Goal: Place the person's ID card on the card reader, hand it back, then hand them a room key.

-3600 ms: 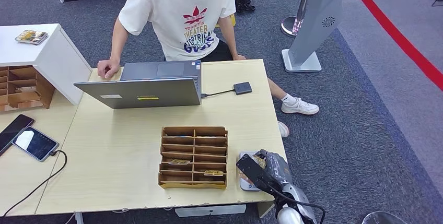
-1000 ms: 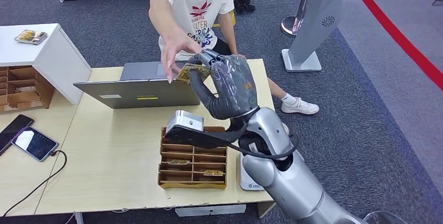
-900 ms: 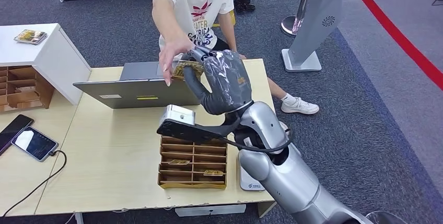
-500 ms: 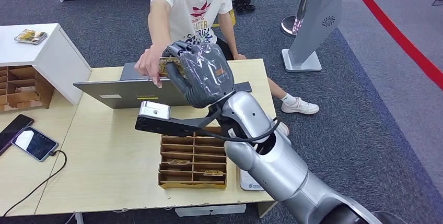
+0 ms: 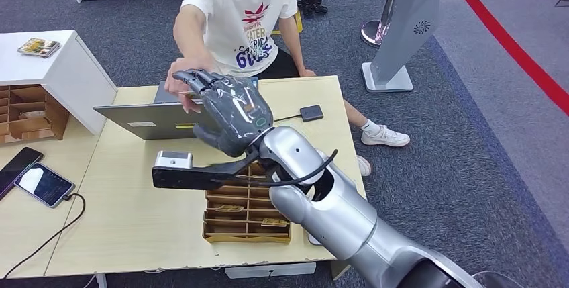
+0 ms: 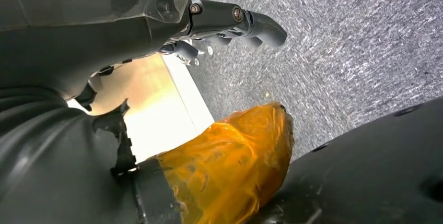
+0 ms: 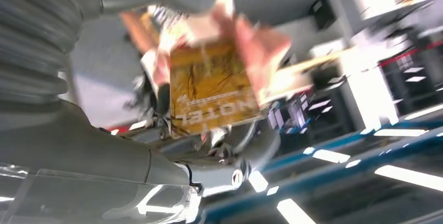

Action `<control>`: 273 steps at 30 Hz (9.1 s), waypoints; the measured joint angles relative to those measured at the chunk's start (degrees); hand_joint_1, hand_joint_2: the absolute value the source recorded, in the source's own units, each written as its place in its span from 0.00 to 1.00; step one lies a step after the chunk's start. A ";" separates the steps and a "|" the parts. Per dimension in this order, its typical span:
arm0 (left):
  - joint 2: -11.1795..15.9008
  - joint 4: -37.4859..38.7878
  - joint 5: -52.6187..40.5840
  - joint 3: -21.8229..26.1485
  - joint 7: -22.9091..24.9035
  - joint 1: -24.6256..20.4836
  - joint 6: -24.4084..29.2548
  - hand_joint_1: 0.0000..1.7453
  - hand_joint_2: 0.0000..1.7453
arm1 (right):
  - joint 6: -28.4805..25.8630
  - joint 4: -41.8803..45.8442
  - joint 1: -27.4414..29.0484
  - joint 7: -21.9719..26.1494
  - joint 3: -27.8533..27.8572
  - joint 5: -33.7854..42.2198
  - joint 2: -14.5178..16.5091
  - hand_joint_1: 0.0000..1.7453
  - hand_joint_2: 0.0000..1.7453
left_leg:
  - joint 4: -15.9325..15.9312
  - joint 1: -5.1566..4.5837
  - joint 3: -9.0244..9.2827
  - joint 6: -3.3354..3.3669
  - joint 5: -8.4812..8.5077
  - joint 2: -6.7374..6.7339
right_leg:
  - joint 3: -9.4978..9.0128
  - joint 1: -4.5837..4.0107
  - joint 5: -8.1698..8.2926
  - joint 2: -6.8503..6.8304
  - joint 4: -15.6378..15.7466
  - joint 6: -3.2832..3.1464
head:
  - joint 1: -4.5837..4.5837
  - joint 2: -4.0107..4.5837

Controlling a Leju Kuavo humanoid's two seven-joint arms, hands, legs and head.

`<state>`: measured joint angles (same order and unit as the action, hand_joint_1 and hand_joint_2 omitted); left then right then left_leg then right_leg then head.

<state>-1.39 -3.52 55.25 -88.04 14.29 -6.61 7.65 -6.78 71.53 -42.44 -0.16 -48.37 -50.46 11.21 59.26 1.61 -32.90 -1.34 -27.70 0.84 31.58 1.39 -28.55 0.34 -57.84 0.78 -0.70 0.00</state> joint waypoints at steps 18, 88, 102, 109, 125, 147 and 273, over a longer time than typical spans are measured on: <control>-0.71 0.00 6.60 0.26 -1.45 0.77 1.07 0.00 0.00 | -0.59 16.05 14.75 6.11 -1.59 22.52 -2.01 0.00 1.00 | 0.00 0.00 -0.01 0.00 -0.01 0.00 | 0.03 0.01 -0.01 0.00 0.03 0.00 | -0.01 0.00; -2.81 2.58 17.53 0.63 -3.78 2.31 2.13 0.00 0.00 | -18.53 8.56 33.86 -0.41 -2.95 -9.77 -15.12 0.33 1.00 | 0.00 -0.01 -0.04 0.02 -0.05 0.00 | 0.03 0.01 -0.03 -0.01 0.05 0.03 | -0.02 0.00; -2.76 2.58 18.50 0.58 -3.54 2.39 1.92 0.00 0.00 | -19.22 9.31 35.84 -1.26 2.45 -11.20 -14.96 0.42 1.00 | 0.00 -0.01 -0.04 0.02 -0.05 0.00 | 0.03 0.02 -0.03 -0.01 0.05 0.03 | -0.02 0.00; -2.79 2.58 19.03 0.57 -3.55 2.41 1.91 0.00 0.00 | -17.95 12.02 36.68 0.11 2.80 -9.01 -14.94 0.42 1.00 | 0.00 -0.01 -0.04 0.02 -0.05 0.00 | 0.03 0.01 -0.03 -0.01 0.05 0.03 | -0.02 0.00; -2.79 2.58 19.83 0.55 -3.67 2.42 1.75 0.00 0.00 | -15.16 13.22 37.62 2.13 1.24 -6.85 -14.94 0.49 1.00 | 0.00 -0.01 -0.04 0.02 -0.05 -0.01 | 0.03 0.01 -0.03 -0.01 0.05 0.03 | -0.02 0.00; -2.76 2.58 20.00 0.29 -3.67 2.41 1.75 0.00 0.00 | -15.07 7.25 35.15 2.59 -0.26 -5.93 -13.77 0.53 1.00 | 0.00 -0.01 -0.04 0.02 -0.05 0.00 | 0.02 0.01 -0.02 -0.01 0.05 0.03 | -0.01 0.00; -2.39 2.57 20.94 -0.74 -4.12 2.55 2.40 0.00 0.00 | 0.30 16.23 35.91 7.83 13.44 38.29 -11.05 1.00 1.00 | 0.00 -0.02 0.00 0.03 -0.03 -0.02 | 0.01 0.02 0.00 0.00 0.06 0.02 | -0.02 0.00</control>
<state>-3.78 -0.95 76.19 -88.78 10.17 -4.07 10.05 -6.48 87.76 -6.53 7.67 -34.93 -12.17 0.16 59.26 1.59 -32.91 -1.30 -27.73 0.82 31.59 1.41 -28.56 0.34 -57.78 0.79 -0.72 0.00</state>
